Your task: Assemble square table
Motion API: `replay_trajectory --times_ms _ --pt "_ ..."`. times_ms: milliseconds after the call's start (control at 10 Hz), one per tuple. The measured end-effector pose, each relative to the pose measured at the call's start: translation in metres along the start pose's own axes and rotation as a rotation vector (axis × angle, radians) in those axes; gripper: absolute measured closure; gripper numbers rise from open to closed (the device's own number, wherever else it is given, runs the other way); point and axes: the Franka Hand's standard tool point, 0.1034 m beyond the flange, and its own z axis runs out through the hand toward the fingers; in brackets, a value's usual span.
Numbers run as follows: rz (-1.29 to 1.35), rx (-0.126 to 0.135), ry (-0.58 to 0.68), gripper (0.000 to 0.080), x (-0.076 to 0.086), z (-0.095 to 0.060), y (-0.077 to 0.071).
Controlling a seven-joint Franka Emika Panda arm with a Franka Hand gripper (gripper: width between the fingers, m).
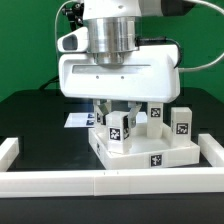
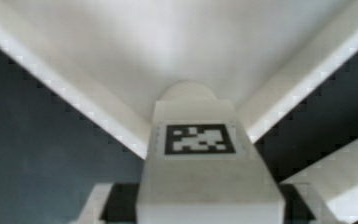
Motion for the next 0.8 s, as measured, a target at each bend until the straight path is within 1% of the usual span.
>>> replay_trajectory --times_ms 100,300,500,700,800 --pt "0.185 0.003 -0.015 0.0509 -0.0012 0.0 -0.0004" --pt "0.385 0.0 -0.014 0.0508 -0.0005 0.0012 -0.001" --pt "0.664 -0.003 -0.009 0.0508 0.0013 0.0013 -0.002" --pt "0.748 -0.023 -0.029 0.0508 0.0033 0.0012 -0.0017" --pt "0.813 -0.026 -0.034 0.0508 0.004 0.0012 -0.0024"
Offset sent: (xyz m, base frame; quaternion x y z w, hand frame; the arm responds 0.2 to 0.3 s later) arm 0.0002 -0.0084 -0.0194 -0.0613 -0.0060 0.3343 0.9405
